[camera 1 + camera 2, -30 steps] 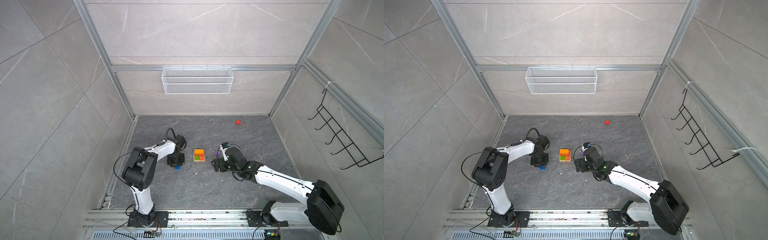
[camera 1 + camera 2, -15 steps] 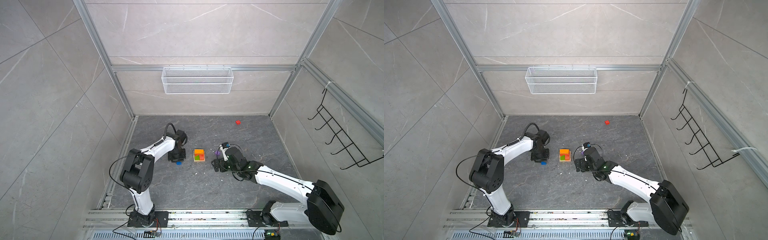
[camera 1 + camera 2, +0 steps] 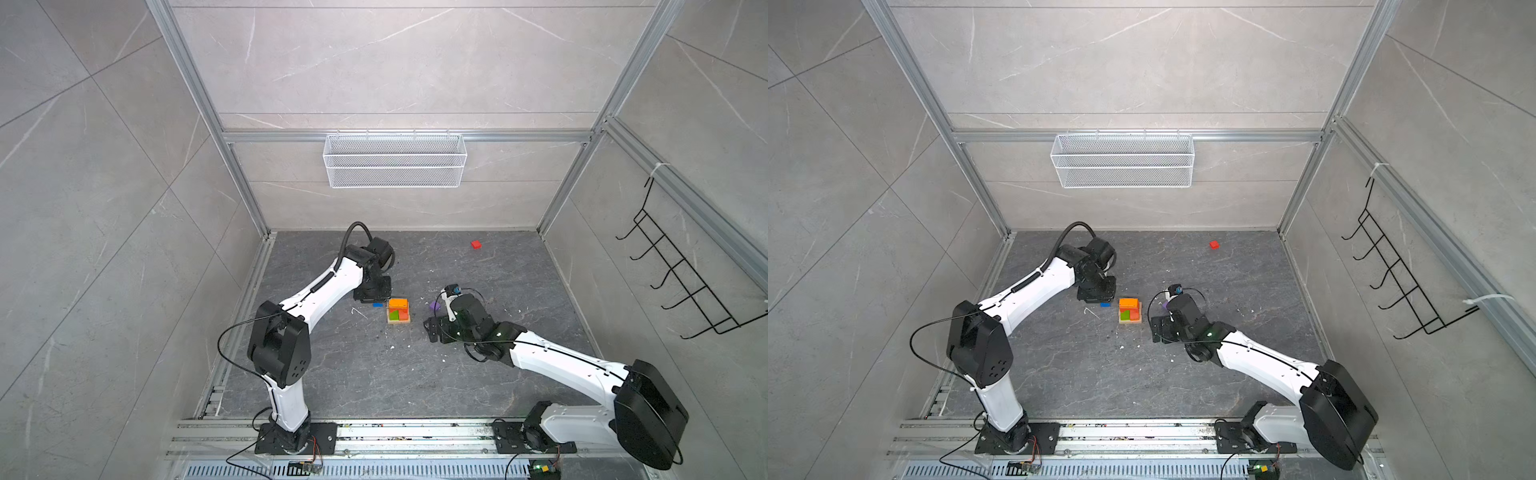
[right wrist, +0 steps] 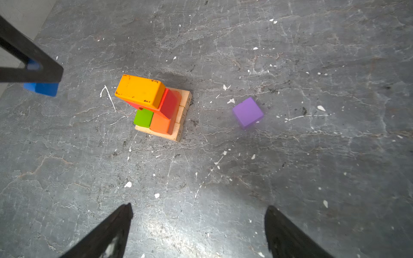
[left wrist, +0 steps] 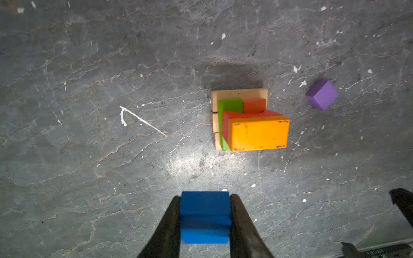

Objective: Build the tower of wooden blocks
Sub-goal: 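Lift the blue cube and carry it above the stack with the left gripper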

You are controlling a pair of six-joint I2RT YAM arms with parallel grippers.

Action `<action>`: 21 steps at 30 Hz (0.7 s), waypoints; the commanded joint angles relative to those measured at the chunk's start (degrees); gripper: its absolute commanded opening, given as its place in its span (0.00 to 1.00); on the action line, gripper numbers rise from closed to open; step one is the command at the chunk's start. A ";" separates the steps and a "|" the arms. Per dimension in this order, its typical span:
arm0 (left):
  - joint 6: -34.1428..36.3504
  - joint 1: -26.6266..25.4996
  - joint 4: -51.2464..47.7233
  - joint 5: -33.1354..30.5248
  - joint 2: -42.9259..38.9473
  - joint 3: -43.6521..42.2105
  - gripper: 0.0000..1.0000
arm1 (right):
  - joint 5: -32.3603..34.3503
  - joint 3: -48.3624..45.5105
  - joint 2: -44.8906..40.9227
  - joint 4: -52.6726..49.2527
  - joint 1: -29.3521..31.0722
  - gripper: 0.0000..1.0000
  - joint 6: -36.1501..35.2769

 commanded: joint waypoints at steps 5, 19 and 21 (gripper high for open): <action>1.48 -2.09 -4.96 -0.10 5.44 9.25 0.22 | 2.62 0.56 -0.53 -1.26 0.36 0.92 1.37; 1.21 -4.35 -7.03 1.47 14.36 19.24 0.22 | 3.03 0.52 -1.06 -2.12 0.36 0.92 1.00; 0.94 -4.41 -6.97 1.41 15.07 19.54 0.23 | 3.06 0.45 -1.07 -2.11 0.33 0.92 0.78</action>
